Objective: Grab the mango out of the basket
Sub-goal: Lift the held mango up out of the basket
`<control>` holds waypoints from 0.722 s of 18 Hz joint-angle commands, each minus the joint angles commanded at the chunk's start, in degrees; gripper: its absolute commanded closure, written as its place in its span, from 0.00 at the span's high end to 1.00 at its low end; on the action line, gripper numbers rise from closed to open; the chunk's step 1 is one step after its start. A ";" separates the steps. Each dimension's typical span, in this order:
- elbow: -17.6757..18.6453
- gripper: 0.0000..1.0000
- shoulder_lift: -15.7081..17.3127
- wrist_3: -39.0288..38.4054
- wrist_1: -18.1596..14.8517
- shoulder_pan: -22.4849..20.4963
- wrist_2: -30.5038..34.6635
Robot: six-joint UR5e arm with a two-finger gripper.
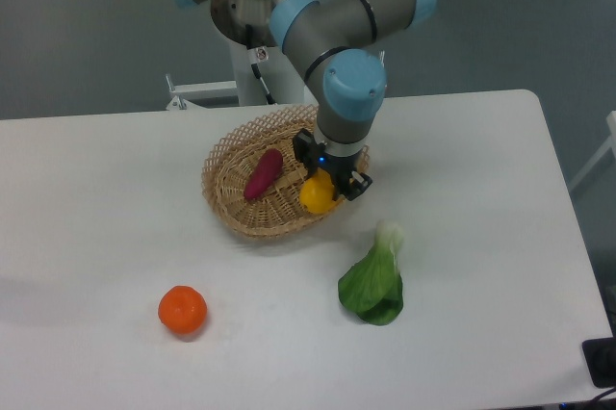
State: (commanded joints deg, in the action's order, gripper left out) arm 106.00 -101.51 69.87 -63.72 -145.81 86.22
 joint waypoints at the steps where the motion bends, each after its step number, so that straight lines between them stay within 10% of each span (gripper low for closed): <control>1: -0.79 0.28 -0.09 0.09 0.00 -0.35 0.00; 13: -13.00 0.28 -6.41 0.17 0.09 -4.66 -1.50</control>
State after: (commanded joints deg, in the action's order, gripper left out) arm 93.00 -107.92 70.05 -63.63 -150.47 84.73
